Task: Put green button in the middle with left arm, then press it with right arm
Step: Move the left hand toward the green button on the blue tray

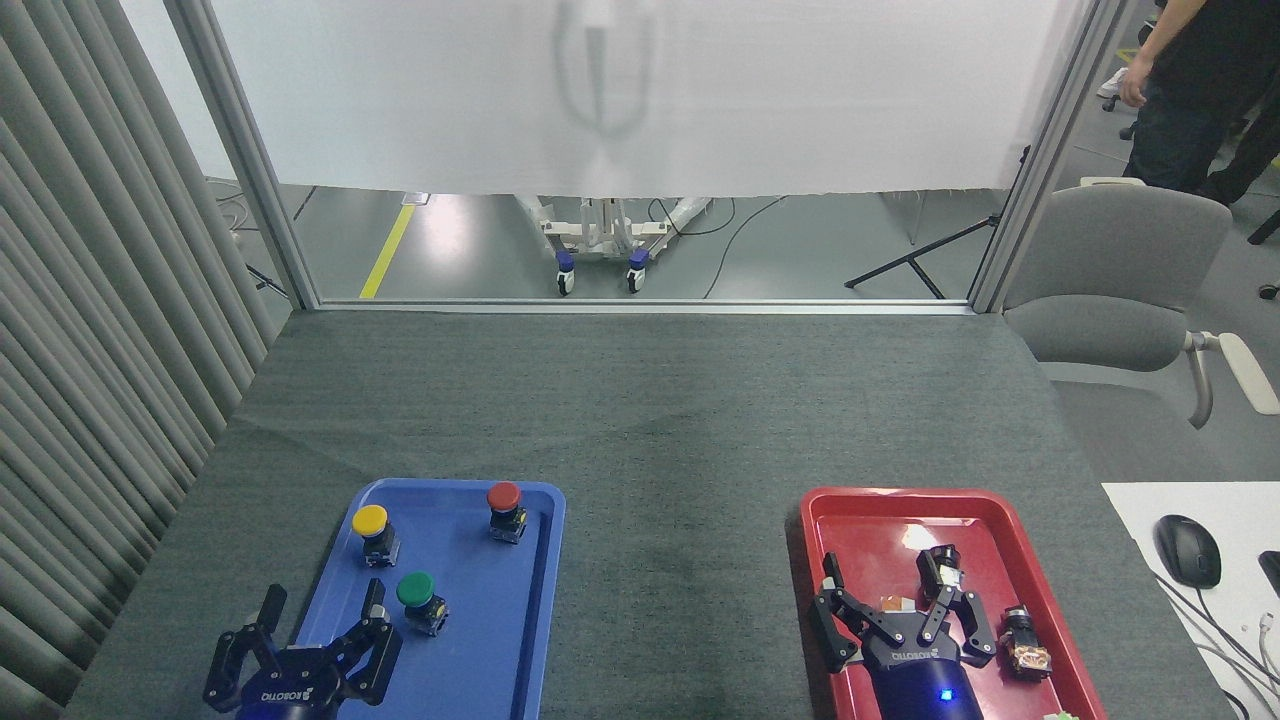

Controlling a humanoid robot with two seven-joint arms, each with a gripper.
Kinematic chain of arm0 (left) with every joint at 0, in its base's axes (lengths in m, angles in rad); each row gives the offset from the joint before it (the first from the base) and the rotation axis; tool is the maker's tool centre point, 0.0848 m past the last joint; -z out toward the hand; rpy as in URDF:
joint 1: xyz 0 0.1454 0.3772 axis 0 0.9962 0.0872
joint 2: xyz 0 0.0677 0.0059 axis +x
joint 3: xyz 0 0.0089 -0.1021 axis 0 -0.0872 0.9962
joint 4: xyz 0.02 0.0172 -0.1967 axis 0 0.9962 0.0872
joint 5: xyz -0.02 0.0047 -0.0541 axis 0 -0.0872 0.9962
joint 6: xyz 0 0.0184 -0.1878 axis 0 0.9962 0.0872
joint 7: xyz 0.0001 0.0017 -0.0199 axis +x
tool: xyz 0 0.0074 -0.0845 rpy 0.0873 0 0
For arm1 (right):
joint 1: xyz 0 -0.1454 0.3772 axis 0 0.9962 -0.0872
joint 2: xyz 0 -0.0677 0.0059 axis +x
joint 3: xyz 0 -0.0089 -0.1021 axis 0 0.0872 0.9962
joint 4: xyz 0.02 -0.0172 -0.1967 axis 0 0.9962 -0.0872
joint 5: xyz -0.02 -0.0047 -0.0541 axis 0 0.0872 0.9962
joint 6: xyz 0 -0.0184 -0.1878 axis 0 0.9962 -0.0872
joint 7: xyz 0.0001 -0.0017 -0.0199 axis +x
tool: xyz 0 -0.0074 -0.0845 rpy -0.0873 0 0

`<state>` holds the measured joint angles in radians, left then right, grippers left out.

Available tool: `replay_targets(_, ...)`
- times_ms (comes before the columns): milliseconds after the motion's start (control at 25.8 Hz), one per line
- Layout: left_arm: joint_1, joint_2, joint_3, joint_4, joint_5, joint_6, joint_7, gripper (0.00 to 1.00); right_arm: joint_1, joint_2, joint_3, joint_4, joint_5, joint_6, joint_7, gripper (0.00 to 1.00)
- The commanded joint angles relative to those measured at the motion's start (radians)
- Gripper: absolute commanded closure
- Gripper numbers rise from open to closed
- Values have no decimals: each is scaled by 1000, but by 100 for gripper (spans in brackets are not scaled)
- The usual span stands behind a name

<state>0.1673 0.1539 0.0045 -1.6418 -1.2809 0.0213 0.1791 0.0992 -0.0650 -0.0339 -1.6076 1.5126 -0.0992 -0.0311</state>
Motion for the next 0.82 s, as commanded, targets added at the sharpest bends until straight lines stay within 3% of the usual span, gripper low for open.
replay_targets(0,0,-1,0,0,0,0,-1,0,0,1,0,0,0,-1,0,0)
replay_targets(777,4,26,-1,2,0,-9,3,0,0,2,-3,3,8,1,0,0)
